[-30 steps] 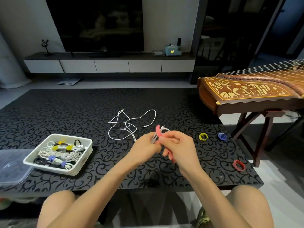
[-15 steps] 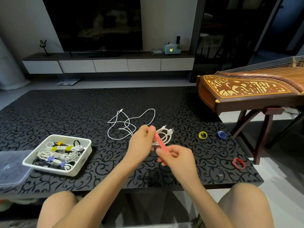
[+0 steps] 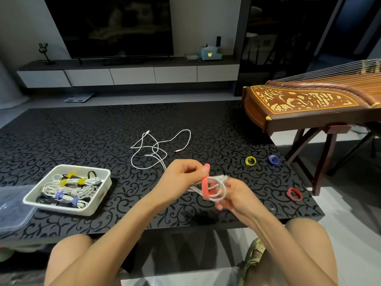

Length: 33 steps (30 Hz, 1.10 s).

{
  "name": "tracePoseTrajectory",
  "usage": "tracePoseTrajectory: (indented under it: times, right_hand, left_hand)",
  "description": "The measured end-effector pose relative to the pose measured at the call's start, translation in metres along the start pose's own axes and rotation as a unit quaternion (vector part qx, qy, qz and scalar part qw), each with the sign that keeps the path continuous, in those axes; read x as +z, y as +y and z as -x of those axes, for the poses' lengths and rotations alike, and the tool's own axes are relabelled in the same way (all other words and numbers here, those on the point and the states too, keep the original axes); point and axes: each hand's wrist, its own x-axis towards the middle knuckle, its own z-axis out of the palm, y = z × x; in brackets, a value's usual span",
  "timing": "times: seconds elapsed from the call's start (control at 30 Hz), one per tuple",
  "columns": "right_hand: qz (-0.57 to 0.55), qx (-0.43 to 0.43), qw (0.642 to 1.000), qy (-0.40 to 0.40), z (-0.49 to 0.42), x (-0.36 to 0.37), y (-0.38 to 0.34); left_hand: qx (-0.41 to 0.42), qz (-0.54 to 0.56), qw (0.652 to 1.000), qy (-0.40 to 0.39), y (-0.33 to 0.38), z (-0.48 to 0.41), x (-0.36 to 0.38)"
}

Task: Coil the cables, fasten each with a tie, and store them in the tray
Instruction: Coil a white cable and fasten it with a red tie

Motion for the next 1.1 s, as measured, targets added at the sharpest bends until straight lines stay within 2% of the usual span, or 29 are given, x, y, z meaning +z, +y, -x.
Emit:
tracePoseTrajectory:
  times: [0.1, 0.27, 0.33, 0.4, 0.57, 0.7, 0.83, 0.93, 1.0, 1.1]
  right_hand:
    - [-0.023, -0.005, 0.999, -0.03, -0.007, -0.007, -0.02]
    - [0.014, -0.008, 0.982, -0.187, -0.003, -0.01, -0.046]
    - [0.0, 0.006, 0.965, -0.261, 0.0, -0.006, -0.055]
    - [0.035, 0.018, 0.958, -0.283, 0.003, -0.001, -0.062]
    - [0.126, 0.029, 0.981, -0.146, 0.015, 0.01, -0.075]
    - [0.162, 0.001, 0.983, -0.088, 0.028, 0.02, -0.076]
    - [0.217, -0.066, 0.974, -0.019, 0.033, 0.024, -0.071]
    - [0.286, -0.115, 0.951, 0.029, 0.035, 0.027, -0.065]
    - [0.312, -0.145, 0.938, 0.044, 0.036, 0.028, -0.062]
    - [0.298, -0.161, 0.939, 0.058, 0.037, 0.028, -0.057]
  left_hand:
    - [-0.008, 0.006, 0.998, -0.062, 0.004, 0.007, 0.001]
    - [-0.002, 0.088, 0.983, -0.158, 0.013, 0.018, -0.003]
    - [0.001, 0.075, 0.982, -0.175, 0.015, 0.021, -0.002]
    - [0.006, 0.041, 0.985, -0.166, 0.015, 0.024, 0.0]
    - [0.013, -0.003, 0.996, -0.089, 0.008, 0.024, -0.005]
    - [0.0, -0.033, 0.997, -0.076, 0.003, 0.021, -0.002]
    - [-0.023, -0.055, 0.996, -0.071, 0.002, 0.019, -0.002]
    - [-0.032, -0.099, 0.993, -0.064, 0.0, 0.018, -0.001]
    - [-0.045, -0.079, 0.994, -0.057, 0.001, 0.017, 0.0]
    - [-0.074, -0.039, 0.994, -0.073, 0.004, 0.016, 0.0]
